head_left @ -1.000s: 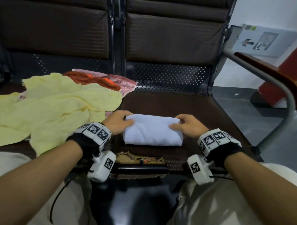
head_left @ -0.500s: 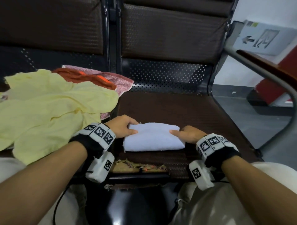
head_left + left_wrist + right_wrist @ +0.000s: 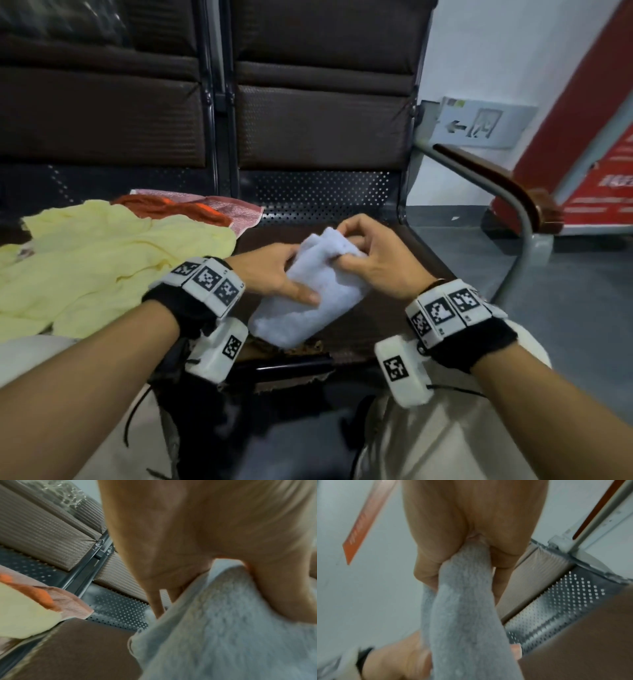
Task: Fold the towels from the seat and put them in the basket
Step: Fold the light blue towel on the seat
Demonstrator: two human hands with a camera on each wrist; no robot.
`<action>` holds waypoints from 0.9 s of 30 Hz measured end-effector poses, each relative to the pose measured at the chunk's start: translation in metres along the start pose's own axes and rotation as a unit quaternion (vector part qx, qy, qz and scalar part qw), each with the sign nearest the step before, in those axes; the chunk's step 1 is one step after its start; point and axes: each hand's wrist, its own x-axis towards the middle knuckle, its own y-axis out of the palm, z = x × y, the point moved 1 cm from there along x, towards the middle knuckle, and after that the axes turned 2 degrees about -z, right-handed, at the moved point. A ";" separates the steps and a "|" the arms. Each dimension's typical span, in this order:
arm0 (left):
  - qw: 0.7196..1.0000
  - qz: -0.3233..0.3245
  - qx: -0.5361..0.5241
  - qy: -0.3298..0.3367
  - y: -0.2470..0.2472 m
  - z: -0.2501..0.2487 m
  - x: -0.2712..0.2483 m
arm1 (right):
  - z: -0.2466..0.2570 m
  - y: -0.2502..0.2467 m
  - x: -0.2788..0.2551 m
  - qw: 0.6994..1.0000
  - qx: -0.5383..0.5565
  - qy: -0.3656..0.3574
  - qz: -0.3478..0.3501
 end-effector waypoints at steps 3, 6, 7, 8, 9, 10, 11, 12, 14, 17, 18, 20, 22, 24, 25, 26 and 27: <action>1.000 0.000 -0.012 0.013 0.012 -0.028 -0.006 | 0.020 -0.036 -0.020 0.995 -0.021 -0.023 -0.091; 0.999 -0.019 -0.009 0.038 0.024 -0.063 -0.007 | 0.028 -0.072 -0.047 0.983 0.001 -0.024 -0.180; 0.998 -0.038 0.006 0.043 0.027 -0.078 -0.006 | 0.028 -0.084 -0.057 0.977 0.016 -0.021 -0.211; 0.997 -0.061 0.030 0.048 0.030 -0.094 -0.003 | 0.026 -0.096 -0.067 0.969 0.033 -0.016 -0.245; 0.993 -0.083 0.063 0.053 0.035 -0.111 0.001 | 0.024 -0.109 -0.078 0.959 0.051 -0.009 -0.279; 0.988 -0.103 0.096 0.063 0.040 -0.128 0.005 | 0.021 -0.122 -0.088 0.948 0.068 -0.003 -0.311; 0.982 -0.121 0.128 0.074 0.046 -0.145 0.010 | 0.016 -0.135 -0.099 0.937 0.083 0.003 -0.340; 0.974 -0.134 0.157 0.089 0.053 -0.162 0.016 | 0.010 -0.148 -0.111 0.925 0.098 0.009 -0.367; 0.960 -0.141 0.204 0.128 0.072 -0.195 0.030 | -0.006 -0.172 -0.138 0.902 0.125 0.022 -0.413; 0.952 -0.102 0.230 0.176 0.113 -0.231 0.056 | -0.040 -0.202 -0.183 0.875 0.142 0.050 -0.460; 0.951 -0.077 0.237 0.185 0.130 -0.239 0.065 | -0.054 -0.209 -0.200 0.868 0.146 0.066 -0.470; 0.948 -0.013 0.256 0.191 0.170 -0.246 0.084 | -0.085 -0.219 -0.234 0.857 0.151 0.108 -0.481; 0.949 0.050 0.258 0.174 0.217 -0.242 0.101 | -0.120 -0.222 -0.268 0.846 0.144 0.156 -0.490; 0.954 0.094 0.240 0.151 0.266 -0.232 0.114 | -0.154 -0.220 -0.300 0.835 0.134 0.196 -0.496; 0.956 0.113 0.233 0.139 0.292 -0.224 0.118 | -0.171 -0.218 -0.315 0.831 0.130 0.216 -0.496; 0.956 0.134 0.228 0.126 0.316 -0.215 0.122 | -0.187 -0.215 -0.329 0.829 0.122 0.236 -0.492; 0.955 0.159 0.223 0.113 0.340 -0.204 0.125 | -0.202 -0.211 -0.342 0.828 0.111 0.258 -0.486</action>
